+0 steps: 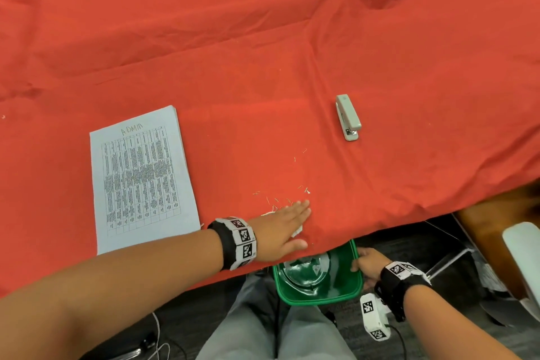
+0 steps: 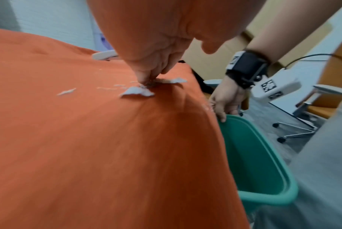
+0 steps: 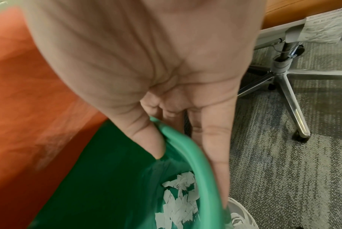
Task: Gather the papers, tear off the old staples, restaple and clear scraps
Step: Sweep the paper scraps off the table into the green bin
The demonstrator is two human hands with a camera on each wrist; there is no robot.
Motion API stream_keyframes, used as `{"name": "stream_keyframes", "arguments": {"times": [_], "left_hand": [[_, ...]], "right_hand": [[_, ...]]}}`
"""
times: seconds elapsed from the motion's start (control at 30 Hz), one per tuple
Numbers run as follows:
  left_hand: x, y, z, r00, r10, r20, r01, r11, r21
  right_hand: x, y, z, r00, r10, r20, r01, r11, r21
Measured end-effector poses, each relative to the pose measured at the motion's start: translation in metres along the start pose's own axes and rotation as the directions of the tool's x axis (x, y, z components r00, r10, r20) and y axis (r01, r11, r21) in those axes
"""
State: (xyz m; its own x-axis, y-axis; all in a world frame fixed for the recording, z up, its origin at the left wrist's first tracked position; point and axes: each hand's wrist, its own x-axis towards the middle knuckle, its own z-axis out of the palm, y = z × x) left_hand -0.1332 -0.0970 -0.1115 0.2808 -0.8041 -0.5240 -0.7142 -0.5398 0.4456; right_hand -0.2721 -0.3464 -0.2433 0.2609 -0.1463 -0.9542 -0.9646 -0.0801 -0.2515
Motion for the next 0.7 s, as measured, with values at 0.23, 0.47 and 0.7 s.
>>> {"name": "stream_keyframes", "arguments": {"times": [0.23,0.47,0.7], "left_hand": [[0.056,-0.016,-0.063,0.98,-0.115,-0.165,0.115,0.993,-0.008],[0.072,-0.039,-0.069,0.965,-0.226,-0.132,0.231,0.973,0.027],[-0.006,-0.01,-0.011,0.994,-0.107,-0.002,0.107,0.994,-0.004]], "right_hand": [[0.001,0.001,-0.002,1.0,0.005,-0.003,-0.005,0.999,0.033],[-0.002,-0.001,0.002,1.0,0.007,-0.001,-0.007,1.0,0.006],[-0.029,-0.019,0.004,1.0,-0.024,-0.004,0.023,0.996,-0.084]]}}
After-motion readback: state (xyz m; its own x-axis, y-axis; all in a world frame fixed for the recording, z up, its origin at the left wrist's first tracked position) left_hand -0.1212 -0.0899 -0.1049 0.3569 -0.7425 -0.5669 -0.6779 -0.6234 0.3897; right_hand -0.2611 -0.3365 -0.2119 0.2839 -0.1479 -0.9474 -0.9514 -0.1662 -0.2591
